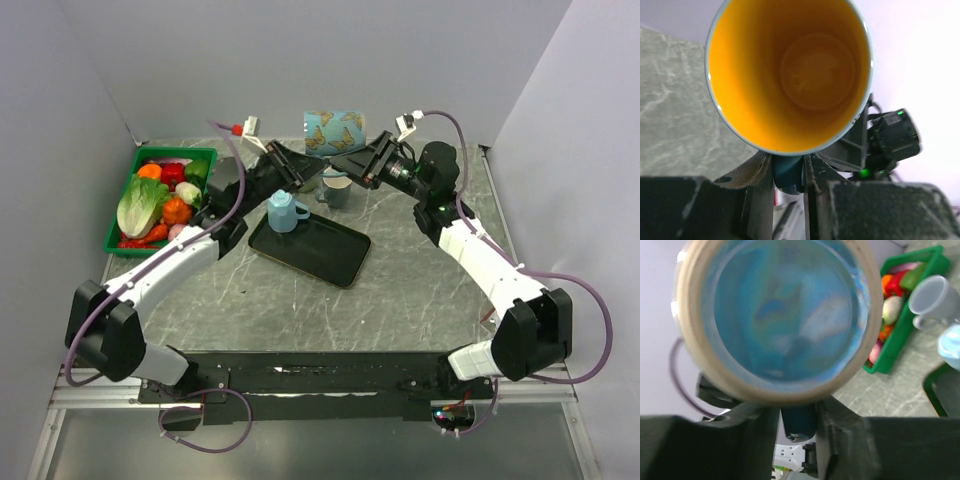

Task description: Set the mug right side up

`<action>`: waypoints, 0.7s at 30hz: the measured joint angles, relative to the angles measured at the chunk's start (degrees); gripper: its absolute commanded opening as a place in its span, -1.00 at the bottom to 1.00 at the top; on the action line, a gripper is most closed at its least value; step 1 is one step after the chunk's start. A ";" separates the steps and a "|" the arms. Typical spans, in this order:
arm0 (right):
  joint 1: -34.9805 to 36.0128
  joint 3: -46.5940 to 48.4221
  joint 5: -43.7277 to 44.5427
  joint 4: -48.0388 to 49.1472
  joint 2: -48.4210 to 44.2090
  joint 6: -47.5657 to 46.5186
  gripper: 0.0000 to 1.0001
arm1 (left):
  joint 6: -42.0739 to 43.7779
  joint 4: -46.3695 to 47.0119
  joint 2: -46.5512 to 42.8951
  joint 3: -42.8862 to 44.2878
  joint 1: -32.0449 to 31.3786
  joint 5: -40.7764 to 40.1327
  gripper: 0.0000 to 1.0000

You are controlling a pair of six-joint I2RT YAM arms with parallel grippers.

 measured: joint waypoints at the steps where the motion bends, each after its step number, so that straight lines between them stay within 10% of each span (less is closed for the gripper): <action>1: -0.50 -0.52 0.00 -1.07 -0.35 -0.68 -0.15 | 1.92 -1.07 0.79 1.07 -0.11 0.70 -0.98; 21: -11.23 -12.26 16.90 -33.40 -20.87 -15.19 0.15 | 13.09 -11.74 28.35 16.85 -1.14 5.03 -0.98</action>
